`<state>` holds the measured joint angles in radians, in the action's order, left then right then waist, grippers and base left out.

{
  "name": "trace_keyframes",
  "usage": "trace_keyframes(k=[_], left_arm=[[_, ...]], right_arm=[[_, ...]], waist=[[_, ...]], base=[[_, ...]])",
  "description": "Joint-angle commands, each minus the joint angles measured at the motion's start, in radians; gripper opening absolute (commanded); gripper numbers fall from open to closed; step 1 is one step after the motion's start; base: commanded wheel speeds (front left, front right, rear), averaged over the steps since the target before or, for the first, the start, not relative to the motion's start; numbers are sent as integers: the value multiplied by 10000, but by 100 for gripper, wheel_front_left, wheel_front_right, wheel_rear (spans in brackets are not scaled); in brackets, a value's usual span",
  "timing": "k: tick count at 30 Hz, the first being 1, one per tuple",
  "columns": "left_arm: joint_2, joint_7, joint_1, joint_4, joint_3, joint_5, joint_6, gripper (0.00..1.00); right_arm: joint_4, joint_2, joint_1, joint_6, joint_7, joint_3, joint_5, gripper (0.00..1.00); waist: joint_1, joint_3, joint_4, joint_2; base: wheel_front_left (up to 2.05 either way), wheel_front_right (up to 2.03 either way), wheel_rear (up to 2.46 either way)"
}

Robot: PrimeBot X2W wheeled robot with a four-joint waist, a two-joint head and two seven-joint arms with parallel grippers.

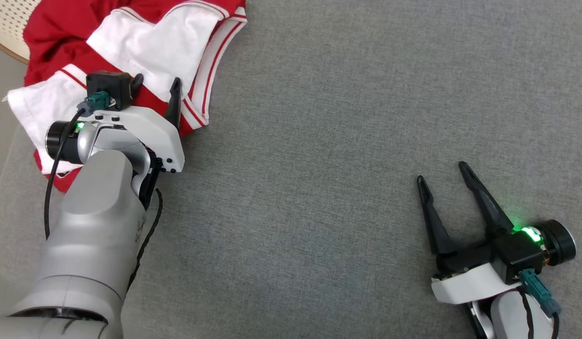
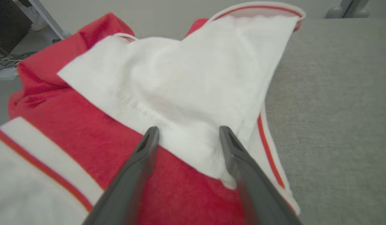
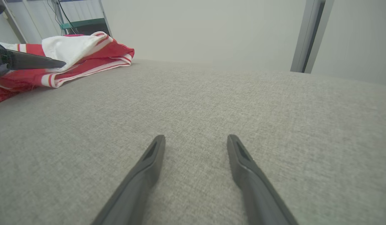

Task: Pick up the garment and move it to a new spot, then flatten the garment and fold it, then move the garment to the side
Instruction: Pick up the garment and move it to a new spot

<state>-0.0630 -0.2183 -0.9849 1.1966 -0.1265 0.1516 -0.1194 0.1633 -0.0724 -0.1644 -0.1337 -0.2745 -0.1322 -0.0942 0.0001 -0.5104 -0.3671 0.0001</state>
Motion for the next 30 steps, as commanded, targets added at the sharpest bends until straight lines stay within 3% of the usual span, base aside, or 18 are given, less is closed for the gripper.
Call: trace_keyframes(k=[1,3,4,5,6,13,17,19,30], left_arm=[[-60,66,-224,169,-48,31,-31,100],[-123,228,-273,472,-142,-10,-34,100],[-139,236,-246,573,-151,-11,-32,75],[-164,170,-219,637,-132,40,-4,9],[-205,111,-163,677,-171,23,-10,0],[-789,-467,277,115,-196,9,53,0],[-1074,-472,807,-1403,-39,-8,140,0],[-1367,-477,1513,-2947,66,-162,181,0],[-1842,-441,2780,-6394,-48,299,-70,0]], right_arm=[[813,-471,-135,56,179,531,-27,100],[793,-483,-214,69,180,558,-15,100],[758,-484,-219,72,180,562,-9,100],[711,-477,-234,76,181,559,0,100],[659,-447,-236,79,179,600,51,100],[94,2,-244,63,132,494,422,100],[-147,142,-167,41,96,382,578,100],[-362,202,-68,41,95,309,720,100],[-1145,210,63,40,95,461,1862,100]], waist=[[-1,-220,214,-1],[-1,-261,308,-1],[-1,-259,345,-1],[-1,-237,382,-1],[-1,-192,418,-1],[-1,597,670,-1],[-1,1156,783,-1],[-1,1790,957,-1],[-1,3383,2107,-1]], base=[[0,0,0],[0,0,0],[0,0,0],[0,0,0],[0,0,0],[0,0,0],[0,0,0],[0,0,0],[0,0,0]])
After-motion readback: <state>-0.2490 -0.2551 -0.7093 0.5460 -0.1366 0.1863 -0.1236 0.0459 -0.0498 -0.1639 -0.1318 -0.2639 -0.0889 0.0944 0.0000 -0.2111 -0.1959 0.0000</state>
